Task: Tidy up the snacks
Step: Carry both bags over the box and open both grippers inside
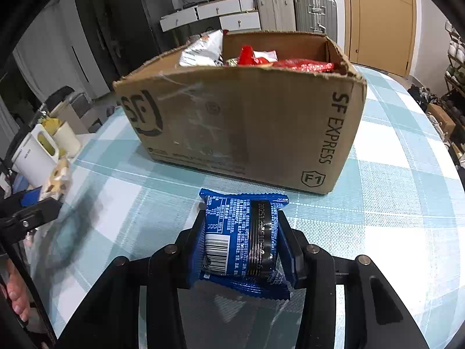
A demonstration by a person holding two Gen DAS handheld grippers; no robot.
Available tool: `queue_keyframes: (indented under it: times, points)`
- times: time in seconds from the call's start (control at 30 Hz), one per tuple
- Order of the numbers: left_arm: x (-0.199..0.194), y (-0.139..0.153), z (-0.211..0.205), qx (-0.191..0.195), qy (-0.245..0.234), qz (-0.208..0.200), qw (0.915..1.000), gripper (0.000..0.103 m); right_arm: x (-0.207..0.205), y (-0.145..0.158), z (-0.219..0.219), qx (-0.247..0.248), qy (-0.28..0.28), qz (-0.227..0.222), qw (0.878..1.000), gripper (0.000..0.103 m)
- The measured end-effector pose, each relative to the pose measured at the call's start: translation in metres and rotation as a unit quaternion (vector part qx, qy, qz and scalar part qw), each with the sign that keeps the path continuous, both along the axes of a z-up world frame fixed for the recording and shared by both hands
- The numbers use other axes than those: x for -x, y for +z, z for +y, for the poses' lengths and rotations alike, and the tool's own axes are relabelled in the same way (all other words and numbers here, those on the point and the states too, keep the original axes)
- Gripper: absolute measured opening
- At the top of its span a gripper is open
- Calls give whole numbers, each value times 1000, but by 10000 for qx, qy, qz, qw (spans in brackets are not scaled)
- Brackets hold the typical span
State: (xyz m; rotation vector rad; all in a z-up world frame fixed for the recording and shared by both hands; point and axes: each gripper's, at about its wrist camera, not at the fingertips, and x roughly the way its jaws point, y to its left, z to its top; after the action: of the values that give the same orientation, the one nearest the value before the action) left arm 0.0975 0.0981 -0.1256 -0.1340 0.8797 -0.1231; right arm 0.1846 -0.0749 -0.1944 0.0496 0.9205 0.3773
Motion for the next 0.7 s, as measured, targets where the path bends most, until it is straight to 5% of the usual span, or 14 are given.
queue_keyframes:
  times: [0.27,0.7]
  points:
    - [-1,11,-9,27,-97,-64,9999,62,16,27,-17,-476,141,-144,9987,44]
    - [-15,74,-38,172,-536,-578,9967,62,41,103,-42,-999,321,-729,9918,44]
